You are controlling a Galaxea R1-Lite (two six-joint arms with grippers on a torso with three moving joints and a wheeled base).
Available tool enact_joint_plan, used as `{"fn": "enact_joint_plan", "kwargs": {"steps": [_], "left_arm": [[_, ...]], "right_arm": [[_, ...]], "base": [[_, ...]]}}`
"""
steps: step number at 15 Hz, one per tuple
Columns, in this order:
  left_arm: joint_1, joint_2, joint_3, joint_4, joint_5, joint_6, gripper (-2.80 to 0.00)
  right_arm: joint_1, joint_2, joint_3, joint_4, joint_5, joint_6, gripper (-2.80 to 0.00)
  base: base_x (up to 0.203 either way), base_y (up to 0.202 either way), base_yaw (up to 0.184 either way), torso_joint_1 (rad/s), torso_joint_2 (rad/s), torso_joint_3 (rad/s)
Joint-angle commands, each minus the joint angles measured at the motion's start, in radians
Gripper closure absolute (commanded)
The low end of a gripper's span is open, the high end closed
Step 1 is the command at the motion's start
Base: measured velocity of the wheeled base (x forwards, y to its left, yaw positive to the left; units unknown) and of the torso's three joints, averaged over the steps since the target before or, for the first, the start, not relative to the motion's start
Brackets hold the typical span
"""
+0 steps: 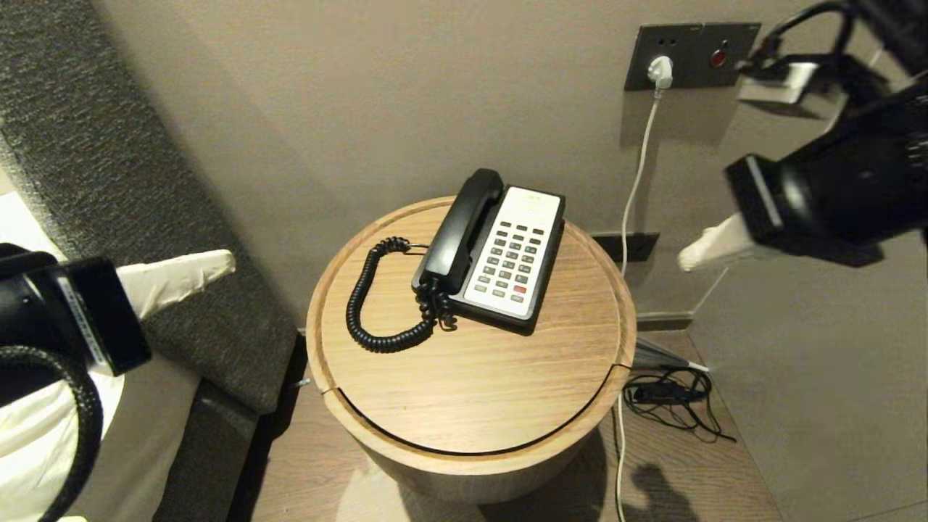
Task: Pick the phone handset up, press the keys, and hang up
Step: End the call using the dial pad
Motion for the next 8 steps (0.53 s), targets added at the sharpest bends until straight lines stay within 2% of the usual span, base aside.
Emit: {"fn": "enact_joint_plan", "kwargs": {"steps": [1, 5, 8], "left_arm": [[0.002, 0.002, 0.029, -0.005, 0.006, -0.011, 0.0], [0.013, 0.008, 0.044, -0.008, 0.008, -0.013, 0.0], [0.016, 0.016, 0.051, -0.008, 0.008, -0.02, 0.0]], "right_arm": [[0.065, 0.189, -0.032, -0.05, -0.032, 0.003, 0.0], [0.084, 0.265, -0.037, -0.162, -0.047, -0.013, 0.0], [0.083, 0.283, -0.039, -0.19, -0.049, -0.032, 0.0]], "base": [[0.0, 0.0, 0.0, 0.0, 0.0, 0.0], [0.0, 0.0, 0.0, 0.0, 0.0, 0.0], [0.0, 0.0, 0.0, 0.0, 0.0, 0.0]]}}
